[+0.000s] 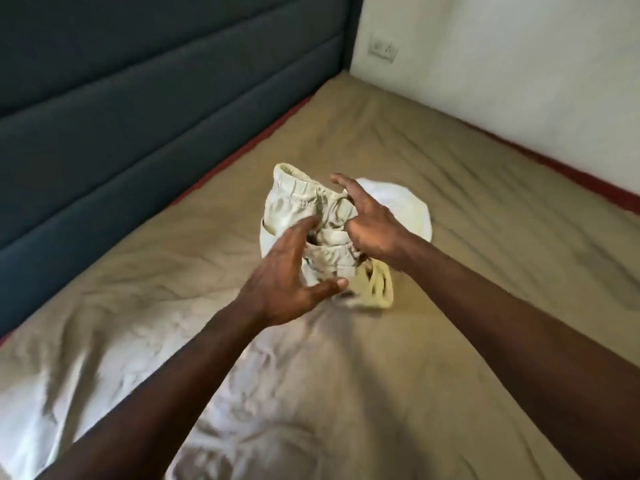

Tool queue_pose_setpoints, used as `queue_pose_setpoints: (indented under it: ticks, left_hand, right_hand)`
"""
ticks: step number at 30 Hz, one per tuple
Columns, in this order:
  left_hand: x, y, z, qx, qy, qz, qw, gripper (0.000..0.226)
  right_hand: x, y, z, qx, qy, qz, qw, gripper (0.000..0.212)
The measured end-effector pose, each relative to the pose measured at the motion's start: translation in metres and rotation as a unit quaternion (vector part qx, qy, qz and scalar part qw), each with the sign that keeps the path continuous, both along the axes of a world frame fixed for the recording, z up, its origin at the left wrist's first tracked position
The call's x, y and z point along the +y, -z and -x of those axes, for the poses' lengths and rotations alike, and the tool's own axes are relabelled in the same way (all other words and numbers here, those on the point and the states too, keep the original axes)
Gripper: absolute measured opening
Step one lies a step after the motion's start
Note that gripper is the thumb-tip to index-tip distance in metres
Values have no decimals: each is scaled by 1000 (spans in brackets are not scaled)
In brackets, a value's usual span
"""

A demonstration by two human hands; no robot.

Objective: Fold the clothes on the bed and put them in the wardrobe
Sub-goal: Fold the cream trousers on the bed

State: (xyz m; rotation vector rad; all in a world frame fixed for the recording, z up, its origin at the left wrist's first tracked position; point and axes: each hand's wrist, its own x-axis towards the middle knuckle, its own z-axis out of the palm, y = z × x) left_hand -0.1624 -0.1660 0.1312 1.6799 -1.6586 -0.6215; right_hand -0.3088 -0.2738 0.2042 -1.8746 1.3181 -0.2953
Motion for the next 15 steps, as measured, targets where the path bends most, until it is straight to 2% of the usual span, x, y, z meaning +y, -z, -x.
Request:
queue_pose_setpoints:
  ticks: [2,4,6,8,11,13,14,15]
  left_hand:
    - [-11,-60,23,-38,10,10,999,108]
    - [-8,-117,44,-93,2,69,993,106]
    - [7,-182,67,-226,7,169,959,94]
    - [23,-244,86,-353,56,265,896,74]
    - [48,-337,121,-457,141,334,812,44]
    - [67,-389,143,-482,158,355,785,34]
    - [74,-410,151,-476,154,367,785,33]
    - [82,-431,162,-462,146,379,788,31]
  right_hand:
    - [15,-56,17,-108,51,-26,993,85]
    - [34,-111,35,-216,99,-38,971,81]
    - [62,-170,66,-274,115,-11,955,75]
    - [91,-218,100,-281,115,35,952,70]
    - [130,-279,171,-331,94,78,936,54]
    - [154,-309,219,-327,84,159,928,37]
    - [162,-316,240,-290,86,235,924,27]
    - [170,-322,261,-218,88,313,920,29]
